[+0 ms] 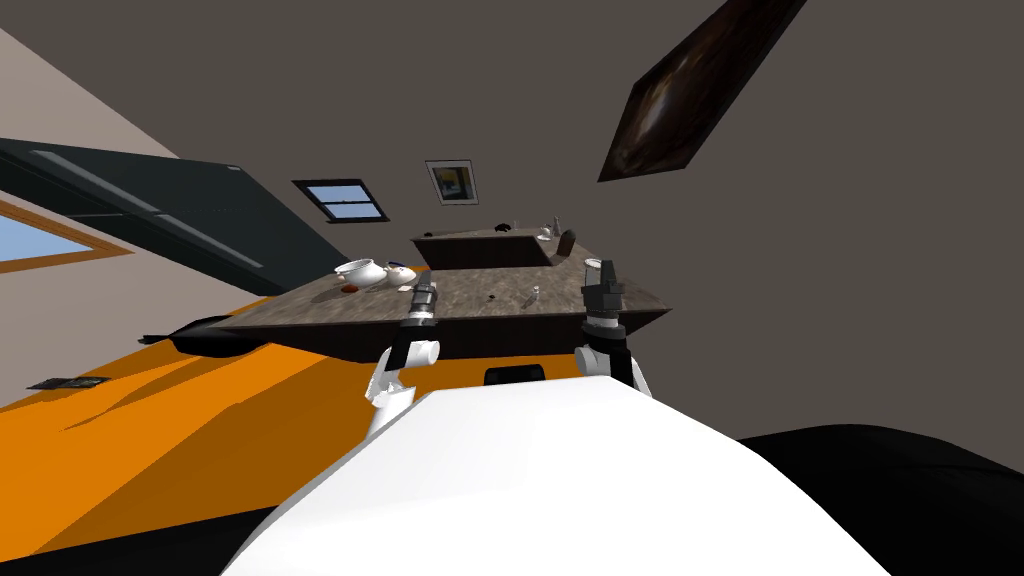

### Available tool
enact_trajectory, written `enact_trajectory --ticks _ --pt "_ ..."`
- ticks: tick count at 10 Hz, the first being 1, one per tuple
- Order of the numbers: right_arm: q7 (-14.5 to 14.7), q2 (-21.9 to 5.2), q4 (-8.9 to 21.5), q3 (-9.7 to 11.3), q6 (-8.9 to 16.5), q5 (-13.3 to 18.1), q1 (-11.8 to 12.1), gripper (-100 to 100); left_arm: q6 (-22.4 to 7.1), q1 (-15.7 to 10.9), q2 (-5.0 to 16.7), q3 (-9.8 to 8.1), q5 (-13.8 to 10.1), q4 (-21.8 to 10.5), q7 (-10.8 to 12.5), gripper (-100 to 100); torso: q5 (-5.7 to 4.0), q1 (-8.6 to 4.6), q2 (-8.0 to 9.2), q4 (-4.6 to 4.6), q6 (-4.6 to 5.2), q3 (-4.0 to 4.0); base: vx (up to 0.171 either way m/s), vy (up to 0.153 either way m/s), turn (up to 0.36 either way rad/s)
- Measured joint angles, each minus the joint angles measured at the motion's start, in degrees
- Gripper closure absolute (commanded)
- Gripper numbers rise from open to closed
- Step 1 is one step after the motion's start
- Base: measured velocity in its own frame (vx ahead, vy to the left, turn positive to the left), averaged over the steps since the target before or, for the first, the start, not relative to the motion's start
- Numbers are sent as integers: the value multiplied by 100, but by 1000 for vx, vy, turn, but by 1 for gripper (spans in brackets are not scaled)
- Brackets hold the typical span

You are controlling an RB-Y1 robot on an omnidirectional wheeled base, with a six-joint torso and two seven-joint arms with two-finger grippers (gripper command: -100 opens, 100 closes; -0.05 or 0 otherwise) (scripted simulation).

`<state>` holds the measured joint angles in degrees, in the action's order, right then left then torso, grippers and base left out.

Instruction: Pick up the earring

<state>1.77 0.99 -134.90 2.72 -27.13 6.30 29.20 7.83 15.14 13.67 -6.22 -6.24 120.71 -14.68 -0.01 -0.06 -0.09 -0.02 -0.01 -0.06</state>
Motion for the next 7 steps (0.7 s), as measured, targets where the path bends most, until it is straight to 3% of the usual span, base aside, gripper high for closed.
enact_trajectory --ticks 7 --pt "0 0 0 0 0 0 0 0 -1138 -493 255 -131 -274 -457 -256 -100 0 -2 -3 -1 -1 -2 21 -17 -26"
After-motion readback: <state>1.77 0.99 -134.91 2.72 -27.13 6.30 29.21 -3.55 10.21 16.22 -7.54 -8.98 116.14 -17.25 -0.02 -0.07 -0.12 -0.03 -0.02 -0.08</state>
